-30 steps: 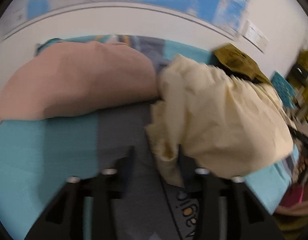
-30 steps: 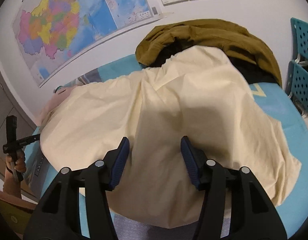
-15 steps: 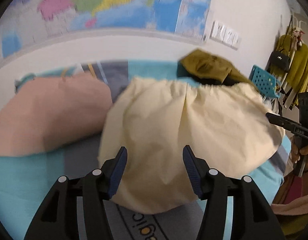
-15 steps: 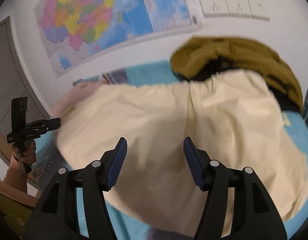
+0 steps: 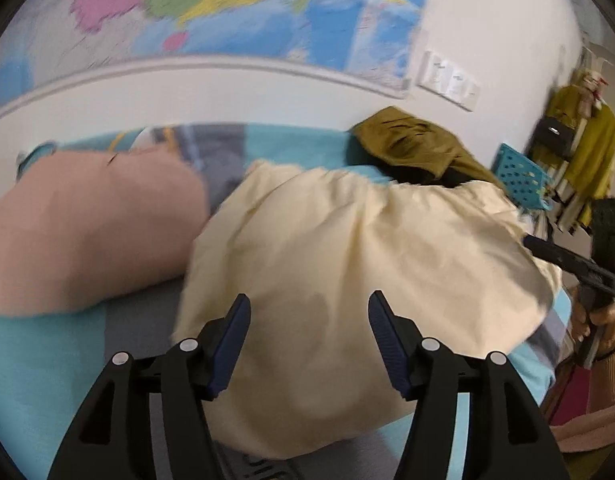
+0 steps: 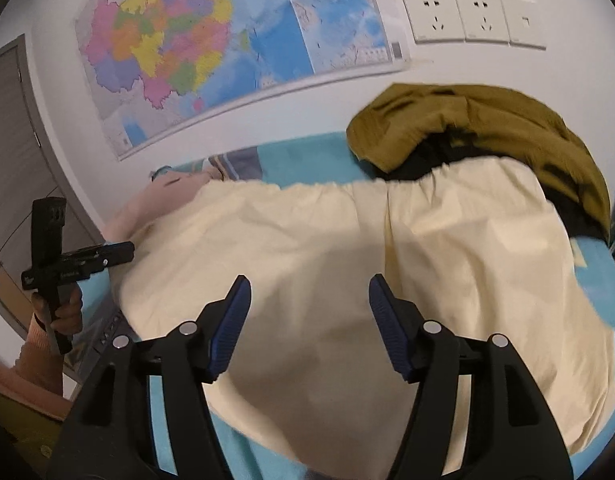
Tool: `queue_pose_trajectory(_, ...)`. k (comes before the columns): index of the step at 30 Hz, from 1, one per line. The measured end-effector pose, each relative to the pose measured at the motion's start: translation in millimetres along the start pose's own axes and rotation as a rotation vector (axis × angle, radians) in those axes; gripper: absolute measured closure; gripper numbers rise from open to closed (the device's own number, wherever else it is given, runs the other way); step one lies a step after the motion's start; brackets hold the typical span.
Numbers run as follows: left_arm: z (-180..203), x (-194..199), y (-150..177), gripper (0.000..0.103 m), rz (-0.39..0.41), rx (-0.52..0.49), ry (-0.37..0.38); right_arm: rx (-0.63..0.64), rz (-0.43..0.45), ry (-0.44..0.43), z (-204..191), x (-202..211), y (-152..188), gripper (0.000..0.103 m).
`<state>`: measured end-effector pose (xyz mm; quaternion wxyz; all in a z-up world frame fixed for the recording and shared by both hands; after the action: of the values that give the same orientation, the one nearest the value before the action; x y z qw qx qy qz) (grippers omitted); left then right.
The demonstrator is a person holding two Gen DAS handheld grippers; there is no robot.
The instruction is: Fold large clothes
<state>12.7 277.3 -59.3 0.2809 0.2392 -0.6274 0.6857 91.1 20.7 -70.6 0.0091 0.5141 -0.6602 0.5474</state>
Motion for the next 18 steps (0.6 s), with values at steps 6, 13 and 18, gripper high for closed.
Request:
queue_pose_trajectory(6,19.7,-35.2,-4.1,0.044,-0.065,-0.052,0.010,-0.064,-0.036,0.089,43.5,-26.7,-13.3,0.043)
queue_pose_trajectory(13,15.8,-59.4,-4.9,0.044,-0.105,-0.045,-0.022,-0.111,-0.049,0.113,68.8,-31.9,-7.5,0.048)
queue_pose_trajectory(18,14.2,-53.8,-8.6,0.044,-0.097,-0.024,-0.026,-0.006,0.011,0.011,15.1,-1.2,-11.5,0.043)
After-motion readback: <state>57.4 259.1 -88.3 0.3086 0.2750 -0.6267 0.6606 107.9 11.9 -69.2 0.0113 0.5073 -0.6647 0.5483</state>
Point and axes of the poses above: each gripper's, at about its wrist camera, not at the fingertips, and x roughly against the way its jaws point, z to its right, y to its underside, the point moved 9 cm from there along -x, roughly the way its jaws point, and after that the axes turned 5 degrees about -x, right-handed, at the moved point
